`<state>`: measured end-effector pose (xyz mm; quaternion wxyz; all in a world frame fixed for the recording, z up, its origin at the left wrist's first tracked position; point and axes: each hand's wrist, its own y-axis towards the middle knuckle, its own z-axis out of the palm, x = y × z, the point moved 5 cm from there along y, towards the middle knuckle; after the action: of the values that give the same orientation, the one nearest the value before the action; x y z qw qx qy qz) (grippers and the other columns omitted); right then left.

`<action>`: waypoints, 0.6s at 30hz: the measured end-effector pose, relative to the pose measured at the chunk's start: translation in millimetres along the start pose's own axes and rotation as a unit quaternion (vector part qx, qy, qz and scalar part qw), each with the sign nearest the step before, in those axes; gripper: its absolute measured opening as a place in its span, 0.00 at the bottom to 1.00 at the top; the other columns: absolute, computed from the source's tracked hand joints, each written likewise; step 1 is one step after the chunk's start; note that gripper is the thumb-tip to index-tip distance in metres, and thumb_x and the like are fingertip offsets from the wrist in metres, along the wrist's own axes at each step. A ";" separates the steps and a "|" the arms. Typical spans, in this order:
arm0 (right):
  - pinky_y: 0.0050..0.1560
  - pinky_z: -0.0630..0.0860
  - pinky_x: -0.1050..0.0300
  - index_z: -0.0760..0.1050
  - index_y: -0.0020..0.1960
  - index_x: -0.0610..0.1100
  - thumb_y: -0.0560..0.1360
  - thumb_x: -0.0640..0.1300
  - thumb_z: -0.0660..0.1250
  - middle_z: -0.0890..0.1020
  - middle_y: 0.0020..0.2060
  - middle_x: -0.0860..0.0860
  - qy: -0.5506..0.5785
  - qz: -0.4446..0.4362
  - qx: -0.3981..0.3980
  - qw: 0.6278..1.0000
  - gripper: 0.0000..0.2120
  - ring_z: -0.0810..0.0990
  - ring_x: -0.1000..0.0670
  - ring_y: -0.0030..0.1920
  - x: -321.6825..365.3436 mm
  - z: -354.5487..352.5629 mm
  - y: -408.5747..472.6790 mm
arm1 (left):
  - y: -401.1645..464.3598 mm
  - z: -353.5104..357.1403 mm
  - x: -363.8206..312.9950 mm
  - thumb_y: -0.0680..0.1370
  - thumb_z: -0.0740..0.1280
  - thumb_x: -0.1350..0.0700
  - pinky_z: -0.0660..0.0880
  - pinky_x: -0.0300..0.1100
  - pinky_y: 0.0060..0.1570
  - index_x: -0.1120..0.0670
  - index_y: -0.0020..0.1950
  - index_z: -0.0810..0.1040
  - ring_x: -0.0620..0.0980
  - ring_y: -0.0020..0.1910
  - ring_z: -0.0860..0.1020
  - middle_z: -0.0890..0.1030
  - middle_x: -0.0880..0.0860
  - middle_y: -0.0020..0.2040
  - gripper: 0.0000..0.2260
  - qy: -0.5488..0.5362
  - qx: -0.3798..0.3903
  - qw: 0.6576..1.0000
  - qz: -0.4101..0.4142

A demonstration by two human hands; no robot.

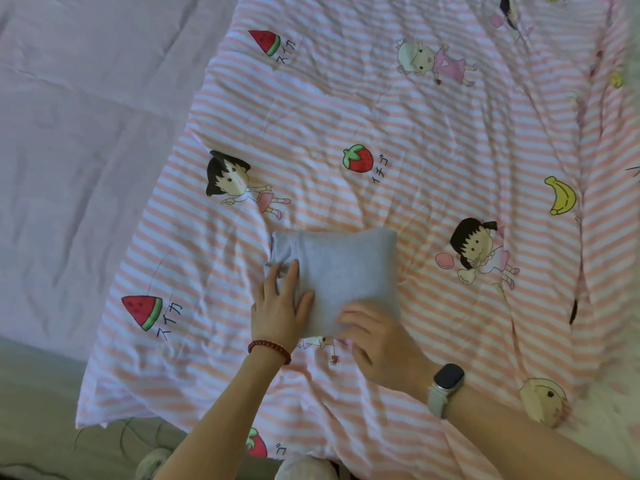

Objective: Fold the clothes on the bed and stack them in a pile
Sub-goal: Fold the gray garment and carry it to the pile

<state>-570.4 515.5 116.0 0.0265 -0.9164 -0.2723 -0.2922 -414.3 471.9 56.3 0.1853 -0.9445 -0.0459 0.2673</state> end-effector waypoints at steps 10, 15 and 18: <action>0.70 0.44 0.34 0.55 0.75 0.53 0.79 0.52 0.51 0.49 0.76 0.48 -0.111 0.293 0.094 0.945 0.24 0.43 0.42 0.76 -77.0 36.0 36.1 | 15.0 2.8 17.3 0.81 0.56 0.57 0.71 0.54 0.54 0.54 0.70 0.68 0.59 0.67 0.67 0.66 0.55 0.72 0.17 -0.015 -0.074 0.996 -0.057; 0.70 0.49 0.33 0.54 0.75 0.55 0.79 0.55 0.52 0.50 0.76 0.47 -0.132 0.306 0.141 0.932 0.25 0.43 0.40 0.75 -87.8 62.7 29.9 | 23.4 13.4 33.1 0.81 0.55 0.58 0.64 0.52 0.63 0.52 0.75 0.57 0.60 0.66 0.65 0.69 0.60 0.68 0.22 -0.123 -0.023 0.989 -0.073; 0.71 0.48 0.35 0.53 0.75 0.55 0.79 0.54 0.51 0.49 0.76 0.48 -0.138 0.317 0.143 0.927 0.25 0.43 0.40 0.75 -95.4 65.2 32.6 | 34.4 9.9 37.1 0.76 0.64 0.50 0.67 0.47 0.58 0.55 0.75 0.54 0.58 0.64 0.69 0.71 0.58 0.64 0.32 -0.214 0.006 0.970 -0.112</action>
<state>-584.7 455.3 13.1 0.2103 -0.9728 -0.0073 -0.0974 -388.3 450.1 17.5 0.2055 -0.8532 -0.1880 0.4411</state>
